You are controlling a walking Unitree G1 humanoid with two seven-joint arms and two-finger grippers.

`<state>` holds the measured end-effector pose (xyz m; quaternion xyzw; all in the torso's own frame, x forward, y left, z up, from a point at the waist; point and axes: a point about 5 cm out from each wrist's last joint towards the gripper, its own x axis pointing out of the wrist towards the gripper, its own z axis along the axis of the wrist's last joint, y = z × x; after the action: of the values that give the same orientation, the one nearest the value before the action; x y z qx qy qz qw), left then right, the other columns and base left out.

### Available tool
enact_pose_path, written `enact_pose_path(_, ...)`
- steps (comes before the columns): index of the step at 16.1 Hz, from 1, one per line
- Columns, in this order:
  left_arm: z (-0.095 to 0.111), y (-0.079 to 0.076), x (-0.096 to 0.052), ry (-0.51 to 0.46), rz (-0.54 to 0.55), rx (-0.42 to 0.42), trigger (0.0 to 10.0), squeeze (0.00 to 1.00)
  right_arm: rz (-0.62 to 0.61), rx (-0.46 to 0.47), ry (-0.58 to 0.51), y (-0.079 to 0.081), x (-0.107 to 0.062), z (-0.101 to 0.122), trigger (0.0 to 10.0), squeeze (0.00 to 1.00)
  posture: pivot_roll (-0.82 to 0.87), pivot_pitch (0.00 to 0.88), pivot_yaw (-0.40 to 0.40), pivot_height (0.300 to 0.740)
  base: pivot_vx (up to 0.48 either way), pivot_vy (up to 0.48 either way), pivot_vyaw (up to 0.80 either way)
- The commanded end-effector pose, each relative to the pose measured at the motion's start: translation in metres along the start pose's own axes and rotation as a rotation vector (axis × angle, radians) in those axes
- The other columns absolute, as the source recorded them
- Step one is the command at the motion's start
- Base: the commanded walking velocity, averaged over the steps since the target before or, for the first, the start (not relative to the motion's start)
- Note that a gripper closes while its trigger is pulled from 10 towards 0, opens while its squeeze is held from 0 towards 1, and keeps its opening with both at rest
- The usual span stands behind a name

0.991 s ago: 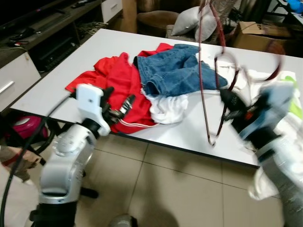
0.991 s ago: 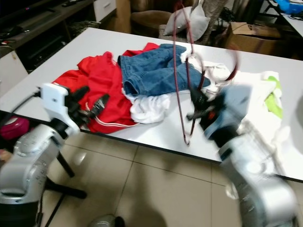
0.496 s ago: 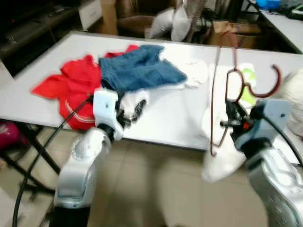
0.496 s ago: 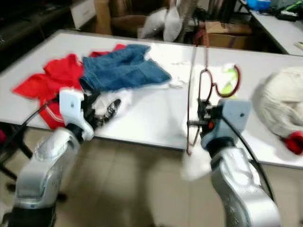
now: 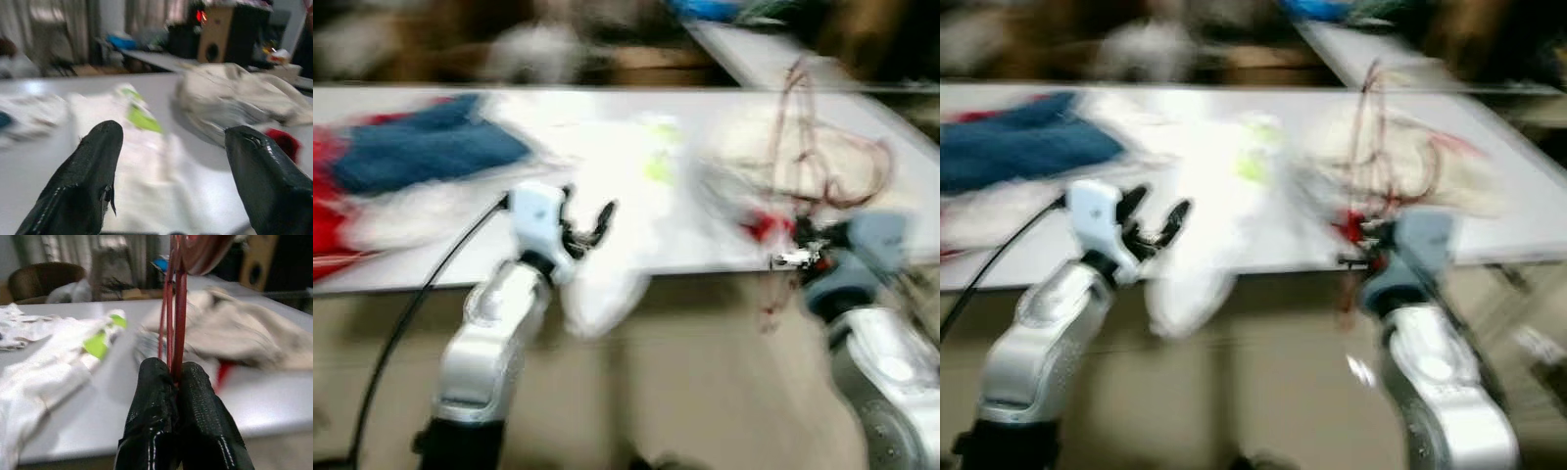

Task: Hang hanger

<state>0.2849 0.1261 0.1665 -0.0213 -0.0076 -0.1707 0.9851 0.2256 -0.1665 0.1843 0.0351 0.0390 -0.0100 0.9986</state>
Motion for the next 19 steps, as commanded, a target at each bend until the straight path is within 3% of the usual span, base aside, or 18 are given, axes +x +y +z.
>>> enact_pose_path(1, 0.004, 0.004, 0.000, -0.011, 0.034, -0.010, 10.0, 0.04, 0.004, 0.004, -0.001, 0.001, 0.001, 0.002, 10.0, 0.00, 0.00, 0.000, 0.008, 0.740, 0.000, 0.000, -0.78)
enact_pose_path(4, -0.004, -0.004, -0.003, 0.016, -0.021, 0.024, 10.0, 0.00, -0.037, 0.029, 0.012, -0.005, -0.003, -0.011, 10.0, 0.00, 0.01, 0.000, 0.020, 0.740, 0.000, 0.131, -0.78)
enact_pose_path(5, -0.005, -0.004, -0.002, 0.018, -0.023, 0.021, 10.0, 0.00, -0.001, 0.060, 0.031, -0.002, -0.003, -0.014, 10.0, 0.00, 0.00, 0.000, 0.013, 0.740, 0.000, 0.428, -0.77)
enact_pose_path(9, -0.006, 0.008, 0.000, 0.030, 0.001, 0.052, 10.0, 0.00, 0.004, 0.035, 0.069, -0.006, -0.005, -0.022, 10.0, 0.00, 0.00, 0.000, 0.022, 0.740, 0.000, 0.451, -0.76)
enact_pose_path(11, -0.008, 0.008, -0.002, 0.036, -0.005, 0.055, 10.0, 0.00, 0.031, 0.017, 0.088, -0.009, -0.006, -0.027, 10.0, 0.00, 0.00, 0.000, 0.027, 0.740, 0.000, 0.443, 0.00)
enact_pose_path(13, -0.009, 0.017, -0.001, 0.050, 0.041, 0.091, 10.0, 0.00, 0.052, 0.013, 0.090, -0.005, -0.004, -0.027, 10.0, 0.00, 0.00, 0.000, 0.008, 0.740, 0.000, 0.000, 0.00)
enact_pose_path(15, -0.009, 0.022, -0.003, 0.052, 0.067, 0.075, 10.0, 0.00, 0.087, 0.000, 0.084, 0.000, -0.004, -0.025, 10.0, 0.00, -0.01, 0.000, 0.016, 0.740, 0.000, 0.000, 0.00)
enact_pose_path(17, -0.020, 0.019, -0.007, 0.108, 0.056, 0.130, 10.0, 0.00, 0.085, -0.042, 0.127, -0.007, -0.010, -0.036, 10.0, 0.00, 0.00, 0.000, 0.026, 0.740, 0.000, 0.000, 0.00)
enact_pose_path(19, -0.030, 0.021, -0.004, 0.179, 0.095, 0.143, 10.0, 0.00, 0.046, -0.024, 0.150, -0.017, -0.009, -0.040, 10.0, 0.00, 0.00, 0.000, 0.028, 0.740, 0.000, 0.000, 0.00)
